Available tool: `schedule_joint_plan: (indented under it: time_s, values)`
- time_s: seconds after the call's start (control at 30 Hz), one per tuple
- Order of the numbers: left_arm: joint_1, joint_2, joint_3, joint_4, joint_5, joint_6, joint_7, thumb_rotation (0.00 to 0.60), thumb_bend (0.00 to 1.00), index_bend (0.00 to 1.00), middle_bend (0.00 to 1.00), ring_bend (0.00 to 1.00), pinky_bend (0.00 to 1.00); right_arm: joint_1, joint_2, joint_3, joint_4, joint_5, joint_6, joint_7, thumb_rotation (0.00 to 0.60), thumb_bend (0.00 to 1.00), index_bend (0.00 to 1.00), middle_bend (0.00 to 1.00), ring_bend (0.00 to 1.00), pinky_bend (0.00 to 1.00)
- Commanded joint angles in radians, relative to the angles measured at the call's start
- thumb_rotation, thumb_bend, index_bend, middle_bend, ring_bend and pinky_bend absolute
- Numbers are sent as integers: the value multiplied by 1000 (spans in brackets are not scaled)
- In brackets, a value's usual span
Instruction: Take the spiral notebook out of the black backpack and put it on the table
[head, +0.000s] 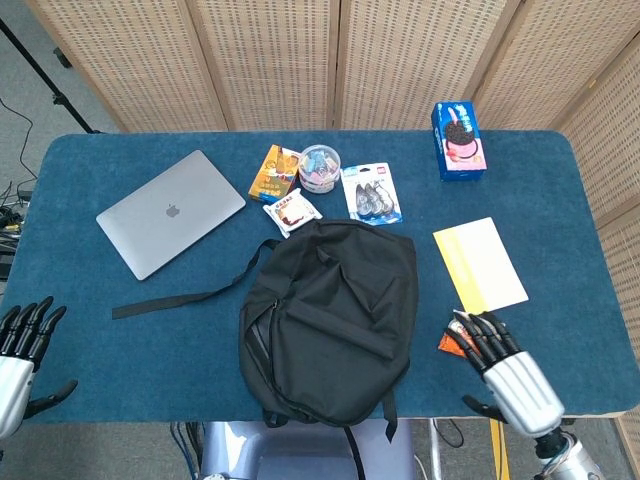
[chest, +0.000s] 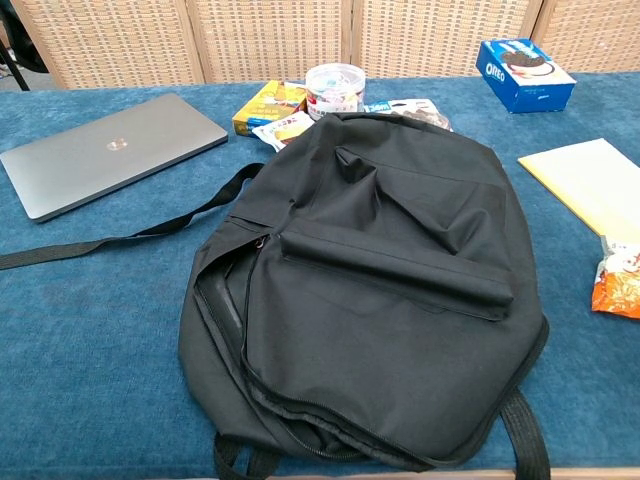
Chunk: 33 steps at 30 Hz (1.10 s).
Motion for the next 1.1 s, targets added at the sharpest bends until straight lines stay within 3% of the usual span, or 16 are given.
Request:
schedule_joint_plan:
  time_s: [0.03, 0.2, 0.43, 0.67, 1.1]
  values:
    - [-4, 2, -6, -2, -13, -8, -2, 600, 0, 0, 0, 0, 0, 87, -26, -27, 13, -94, -94, 10, 600, 0, 129, 76, 51, 63]
    - [-8, 7, -19, 0, -46, -17, -21, 600, 0, 0, 0, 0, 0, 203, -92, -34, -23, -126, -261, 24, 600, 0, 144, 110, 98, 141]
    - [-13, 8, -23, 4, -67, -32, -27, 600, 0, 0, 0, 0, 0, 286, -223, -42, 1, -117, -398, 1, 600, 0, 161, 160, 146, 169]
    - [-17, 10, -25, 5, -80, -45, -33, 600, 0, 0, 0, 0, 0, 308, -370, -34, 78, -88, -431, -78, 600, 0, 166, 173, 165, 180]
    - [-18, 13, -26, 4, -84, -44, -41, 600, 0, 0, 0, 0, 0, 331, -489, -24, 187, 5, -429, -109, 600, 0, 166, 164, 174, 188]
